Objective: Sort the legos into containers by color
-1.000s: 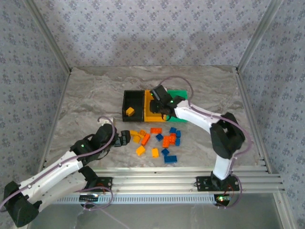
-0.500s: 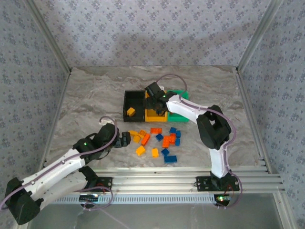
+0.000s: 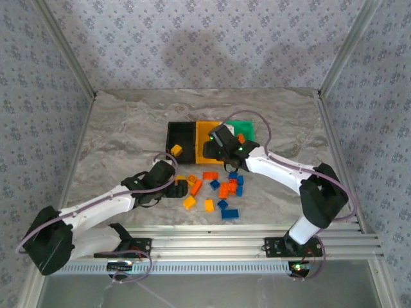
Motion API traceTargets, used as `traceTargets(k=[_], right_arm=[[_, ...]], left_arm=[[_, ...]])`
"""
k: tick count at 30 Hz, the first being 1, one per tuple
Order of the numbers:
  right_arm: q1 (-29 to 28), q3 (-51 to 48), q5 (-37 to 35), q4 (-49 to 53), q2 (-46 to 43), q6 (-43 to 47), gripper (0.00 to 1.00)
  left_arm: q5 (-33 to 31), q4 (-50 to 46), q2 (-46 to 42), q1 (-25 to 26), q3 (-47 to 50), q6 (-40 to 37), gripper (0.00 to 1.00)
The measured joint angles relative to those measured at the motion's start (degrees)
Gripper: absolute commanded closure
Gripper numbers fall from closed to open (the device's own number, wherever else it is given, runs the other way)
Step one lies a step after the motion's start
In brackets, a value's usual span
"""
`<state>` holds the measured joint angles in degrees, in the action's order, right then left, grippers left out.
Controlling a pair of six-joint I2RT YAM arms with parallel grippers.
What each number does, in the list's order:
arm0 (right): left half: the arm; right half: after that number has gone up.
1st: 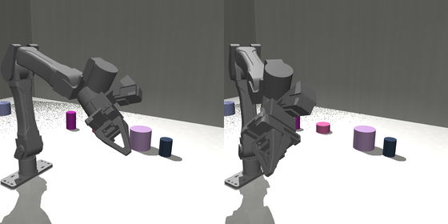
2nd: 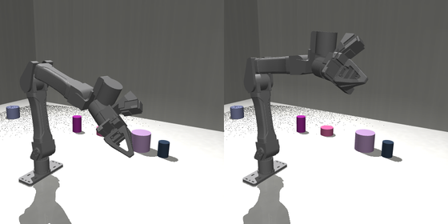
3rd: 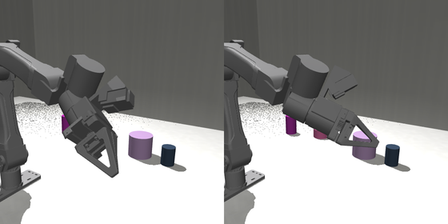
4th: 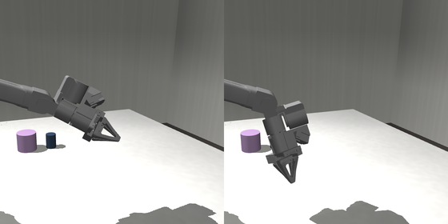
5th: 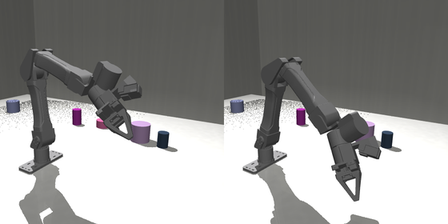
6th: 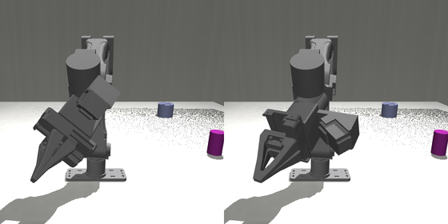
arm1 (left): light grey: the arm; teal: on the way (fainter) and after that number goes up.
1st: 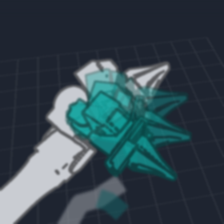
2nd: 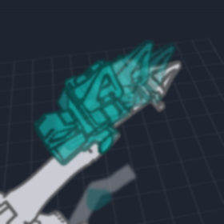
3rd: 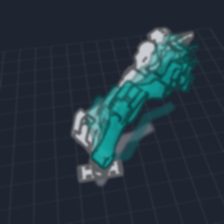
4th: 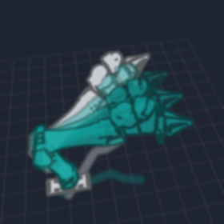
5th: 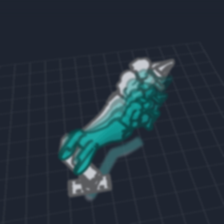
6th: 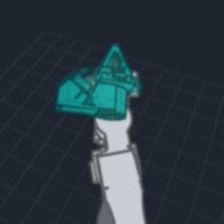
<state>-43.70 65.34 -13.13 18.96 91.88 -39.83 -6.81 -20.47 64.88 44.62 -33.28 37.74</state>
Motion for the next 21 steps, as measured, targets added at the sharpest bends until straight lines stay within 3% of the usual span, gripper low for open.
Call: traceTargets(k=[9,21], right_arm=[[0.2,-7.2,-0.3,-0.7,-5.1,-2.2,0.26],[2.6,-16.9,-1.2,-1.9,-14.6,-4.3,0.25]], left_arm=[[0.7,2.7,10.2,1.0,-9.2,-4.5,0.22],[-3.8,2.3,27.9,3.0,-19.3,-9.3,0.39]])
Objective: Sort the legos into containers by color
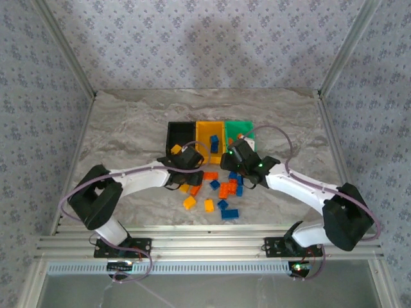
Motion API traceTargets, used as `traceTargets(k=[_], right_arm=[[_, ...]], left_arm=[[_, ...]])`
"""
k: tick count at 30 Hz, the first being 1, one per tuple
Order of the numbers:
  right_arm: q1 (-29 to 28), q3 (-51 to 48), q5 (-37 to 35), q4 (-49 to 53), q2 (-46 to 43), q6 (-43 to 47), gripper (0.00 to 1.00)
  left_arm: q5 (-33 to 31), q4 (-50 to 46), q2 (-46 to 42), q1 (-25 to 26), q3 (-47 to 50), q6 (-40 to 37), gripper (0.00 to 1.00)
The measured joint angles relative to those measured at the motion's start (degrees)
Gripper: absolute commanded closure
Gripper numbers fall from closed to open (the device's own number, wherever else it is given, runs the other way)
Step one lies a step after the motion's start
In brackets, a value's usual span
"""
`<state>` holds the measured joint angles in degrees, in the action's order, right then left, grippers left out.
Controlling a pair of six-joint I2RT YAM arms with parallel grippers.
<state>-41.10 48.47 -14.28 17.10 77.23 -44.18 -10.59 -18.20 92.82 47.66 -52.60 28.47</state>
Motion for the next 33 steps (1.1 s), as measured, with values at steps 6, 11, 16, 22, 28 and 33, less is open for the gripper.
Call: traceTargets(k=[6,11,16,22,28,33], right_arm=[[1.0,-1.7,-0.1,0.0,-3.7,0.0,0.25],[1.7,-1.8,-0.1,0.0,-4.8,-0.1,0.25],[1.7,-2.0,-0.1,0.0,-5.0,-0.2,0.25],[1.8,-3.0,-0.8,-0.1,-5.9,-0.6,0.25],[1.9,-4.2,-1.5,-0.1,-6.3,-1.1,0.24],[1.9,-4.7,-1.8,0.2,-7.0,-1.5,0.24]], left_arm=[[-1.5,-0.6,1.0,1.2,-0.6,-1.0,0.53],[-2.1,-1.4,1.0,2.0,-0.6,-0.9,0.64],[-2.8,-3.0,-1.2,2.0,-0.6,-0.3,0.71],[-4.5,-5.4,-11.4,0.4,-2.2,-0.5,0.73],[-4.5,-4.5,-12.3,-8.6,-8.4,-0.9,0.73],[-4.4,-2.9,-3.1,-13.2,-15.4,-2.1,0.73]])
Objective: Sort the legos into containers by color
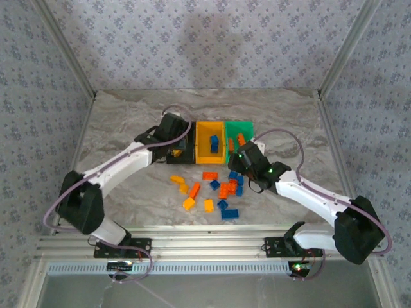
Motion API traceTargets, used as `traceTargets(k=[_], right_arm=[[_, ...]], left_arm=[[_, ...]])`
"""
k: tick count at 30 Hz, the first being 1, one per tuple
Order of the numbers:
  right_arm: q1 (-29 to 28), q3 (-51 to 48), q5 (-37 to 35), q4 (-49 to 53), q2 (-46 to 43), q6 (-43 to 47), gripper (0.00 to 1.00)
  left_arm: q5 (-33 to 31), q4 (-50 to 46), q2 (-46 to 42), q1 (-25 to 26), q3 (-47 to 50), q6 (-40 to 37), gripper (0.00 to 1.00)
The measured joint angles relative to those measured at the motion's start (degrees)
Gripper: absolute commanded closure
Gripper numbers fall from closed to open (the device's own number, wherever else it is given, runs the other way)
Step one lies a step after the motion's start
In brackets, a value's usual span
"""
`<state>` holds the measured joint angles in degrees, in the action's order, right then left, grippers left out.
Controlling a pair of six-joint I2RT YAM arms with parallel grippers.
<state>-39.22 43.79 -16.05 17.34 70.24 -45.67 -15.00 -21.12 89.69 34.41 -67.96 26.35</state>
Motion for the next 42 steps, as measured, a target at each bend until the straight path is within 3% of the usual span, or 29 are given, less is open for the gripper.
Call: traceTargets(k=[6,10,18,22,32,42], right_arm=[[0.0,-0.7,0.0,0.5,-2.8,0.0,0.23],[0.0,-1.6,0.5,1.3,-4.5,0.0,0.22],[0.0,-4.6,1.9,3.0,-7.7,-0.3,0.21],[-0.1,-5.9,2.6,4.2,-7.7,-1.2,0.21],[-1.8,-12.6,6.3,3.7,-6.8,-3.4,0.26],[-3.3,-13.1,7.9,-0.5,-1.9,-3.7,0.40]], left_arm=[[0.6,0.3,11.3,-1.4,-7.0,-0.5,0.66],[0.7,0.1,15.7,-1.4,-10.3,-1.0,0.46],[2.6,-0.3,14.2,-1.3,-11.1,0.2,0.16],[4.0,0.9,6.5,-0.1,-8.1,1.6,0.00],[5.2,5.1,-20.2,9.5,11.6,5.3,0.00],[4.0,3.3,-36.3,10.3,32.5,12.6,0.00]])
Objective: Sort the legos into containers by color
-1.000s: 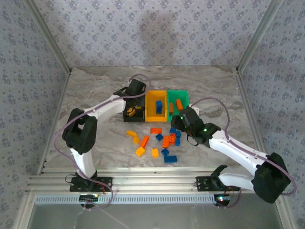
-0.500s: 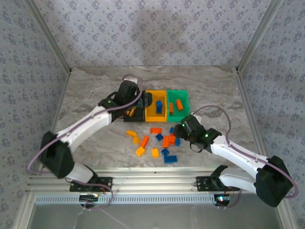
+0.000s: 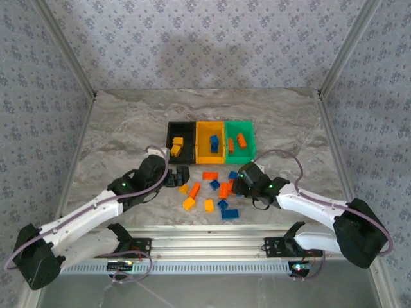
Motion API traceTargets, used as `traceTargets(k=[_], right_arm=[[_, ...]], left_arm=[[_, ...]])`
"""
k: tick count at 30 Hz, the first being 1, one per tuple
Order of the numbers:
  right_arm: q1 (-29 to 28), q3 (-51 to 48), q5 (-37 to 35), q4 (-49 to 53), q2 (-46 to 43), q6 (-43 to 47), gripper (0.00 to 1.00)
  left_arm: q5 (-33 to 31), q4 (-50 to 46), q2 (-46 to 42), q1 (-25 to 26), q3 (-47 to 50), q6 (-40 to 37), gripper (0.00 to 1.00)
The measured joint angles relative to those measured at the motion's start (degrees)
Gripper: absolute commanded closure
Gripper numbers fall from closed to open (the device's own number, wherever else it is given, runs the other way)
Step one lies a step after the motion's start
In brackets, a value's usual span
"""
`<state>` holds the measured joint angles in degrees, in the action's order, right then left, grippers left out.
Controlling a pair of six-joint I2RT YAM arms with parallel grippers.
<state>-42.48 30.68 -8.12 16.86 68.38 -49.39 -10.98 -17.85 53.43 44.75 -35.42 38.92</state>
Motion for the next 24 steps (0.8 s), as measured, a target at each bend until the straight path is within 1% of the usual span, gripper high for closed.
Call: traceTargets(k=[6,11,16,20,24], right_arm=[[-0.1,0.0,0.0,-1.6,2.7,-0.6,0.45],[-0.2,0.1,-0.7,-1.2,4.4,-1.4,0.56],[-0.2,0.1,-2.5,1.4,4.2,-2.3,0.57],[-0.2,0.1,-2.6,1.8,4.3,-2.3,0.58],[-0.2,0.3,-2.6,1.8,5.1,-2.3,0.68]], left_arm=[[-1.3,-0.7,-3.9,0.0,4.4,3.8,0.00],[-2.1,-1.5,-4.0,0.0,5.3,4.7,0.00],[-2.6,-1.7,-4.3,0.0,5.3,4.7,0.00],[-3.1,-1.7,-4.3,0.0,5.3,4.7,0.00],[-3.5,-1.7,-4.3,0.0,5.3,4.7,0.00]])
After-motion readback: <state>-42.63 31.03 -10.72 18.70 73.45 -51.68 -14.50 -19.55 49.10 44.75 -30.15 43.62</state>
